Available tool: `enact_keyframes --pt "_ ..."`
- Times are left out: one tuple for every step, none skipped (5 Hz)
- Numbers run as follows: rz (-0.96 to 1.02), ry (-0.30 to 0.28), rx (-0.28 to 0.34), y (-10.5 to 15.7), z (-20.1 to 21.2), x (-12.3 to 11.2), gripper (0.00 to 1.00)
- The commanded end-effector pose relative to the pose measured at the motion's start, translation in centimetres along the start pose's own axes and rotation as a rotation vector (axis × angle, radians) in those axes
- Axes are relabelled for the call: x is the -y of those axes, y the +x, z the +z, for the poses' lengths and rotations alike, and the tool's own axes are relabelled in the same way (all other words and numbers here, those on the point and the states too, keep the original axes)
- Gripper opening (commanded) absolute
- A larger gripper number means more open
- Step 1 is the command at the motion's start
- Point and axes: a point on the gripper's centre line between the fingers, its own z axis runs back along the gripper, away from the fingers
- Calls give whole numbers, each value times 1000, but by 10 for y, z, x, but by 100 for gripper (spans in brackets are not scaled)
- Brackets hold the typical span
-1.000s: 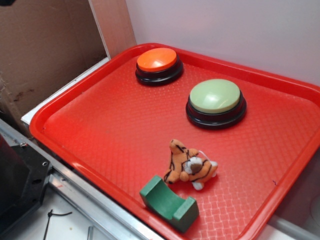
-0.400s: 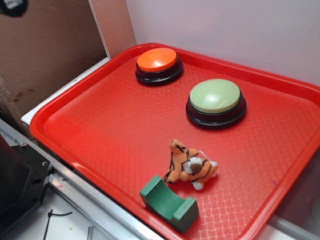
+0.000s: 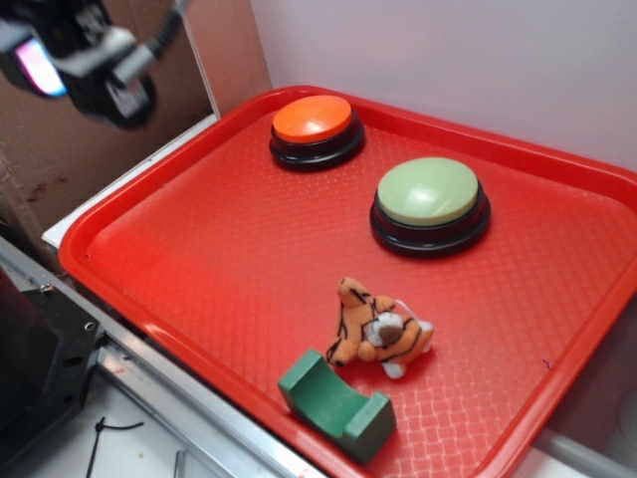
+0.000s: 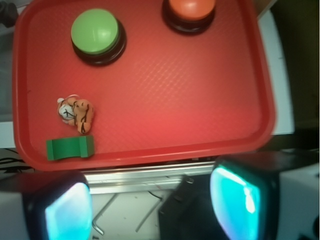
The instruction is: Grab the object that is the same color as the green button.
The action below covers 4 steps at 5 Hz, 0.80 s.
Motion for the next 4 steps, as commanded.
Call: enact_keyframes --pt "-76 -153 -37 3 -74 40 100" --pt "-80 -127 -30 4 -100 53 100" --pt "-100 -126 -50 5 -121 65 100" --pt "-113 -92 -66 6 -136 72 100"
